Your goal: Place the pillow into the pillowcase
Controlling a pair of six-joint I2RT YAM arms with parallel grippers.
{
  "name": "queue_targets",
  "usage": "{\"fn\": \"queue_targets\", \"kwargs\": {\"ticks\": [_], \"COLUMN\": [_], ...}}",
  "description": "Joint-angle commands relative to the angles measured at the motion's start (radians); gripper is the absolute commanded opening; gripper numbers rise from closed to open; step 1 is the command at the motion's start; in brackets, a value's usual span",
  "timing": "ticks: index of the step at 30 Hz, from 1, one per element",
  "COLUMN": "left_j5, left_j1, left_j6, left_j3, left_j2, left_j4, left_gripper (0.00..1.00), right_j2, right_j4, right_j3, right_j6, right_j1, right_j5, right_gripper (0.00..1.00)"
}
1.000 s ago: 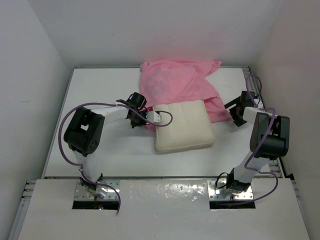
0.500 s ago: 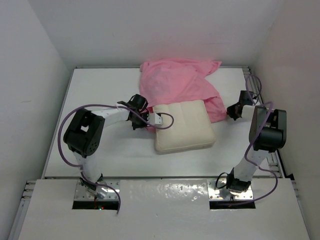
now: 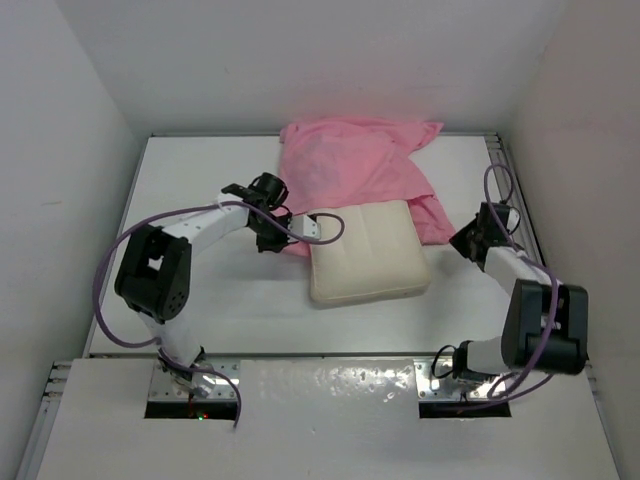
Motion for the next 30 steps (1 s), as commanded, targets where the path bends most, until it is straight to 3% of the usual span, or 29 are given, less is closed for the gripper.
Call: {"fn": "queue_targets", "kwargs": {"ticks": [1,4,9,13,14,16,17,20,21,25,30], "left_j5": [0.035,0.005,-0.136,-0.212,-0.219,-0.239,-0.261,-0.281,-0.281,-0.278,-0.256], "left_j1": [0.027,-0.001,-0.110,-0.142,-0.139,-0.141,-0.141,-0.137,-0.136,-0.136,-0.137], "left_j6": [0.070,0.091,0.120,0.030,-0.003,-0.031,-0.056,-0.091,-0.093,-0.085,-0.076], "left_j3": [0.050,-0.031,-0.274,-0.279,-0.269,-0.262,-0.262,-0.262,-0.263,-0.286,-0.294], "left_j2": [-0.089,-0.133,-0.123,-0.066,-0.060,-0.054,-0.055,-0.054,-0.051,-0.045,-0.029], "left_j4": [-0.111,-0.052,0.135,0.249,0.272,0.304,0.329,0.340,0.335,0.347,0.363], "left_gripper": [0.00,0.00,0.00,0.00,0.00,0.02,0.05,0.31,0.44,0.63,0.76], "right_j2": [-0.139,-0.167,-0.083,0.020,0.052,0.072,0.088,0.123,0.138,0.230,0.327], "right_j4": [-0.032,-0.039,-0.048,-0.129,-0.147,-0.150,-0.149,-0.147,-0.149,-0.166,-0.238], "right_j3": [-0.031,-0.085,-0.094,-0.006,0.025,0.047,0.051,0.080,0.091,0.175,0.275], "right_j6": [-0.093,-0.093,-0.096,-0.145,-0.154,-0.179,-0.182,-0.174,-0.161,-0.121,-0.090], "right_j1": [0.026,0.031,0.011,0.012,0.017,0.032,0.038,0.055,0.055,0.060,0.066], "right_j5": [0.023,0.046,-0.018,-0.018,-0.012,0.026,0.045,0.108,0.117,0.144,0.189], "right_gripper": [0.00,0.00,0.00,0.43,0.64,0.72,0.77,0.83,0.84,0.84,0.83]}}
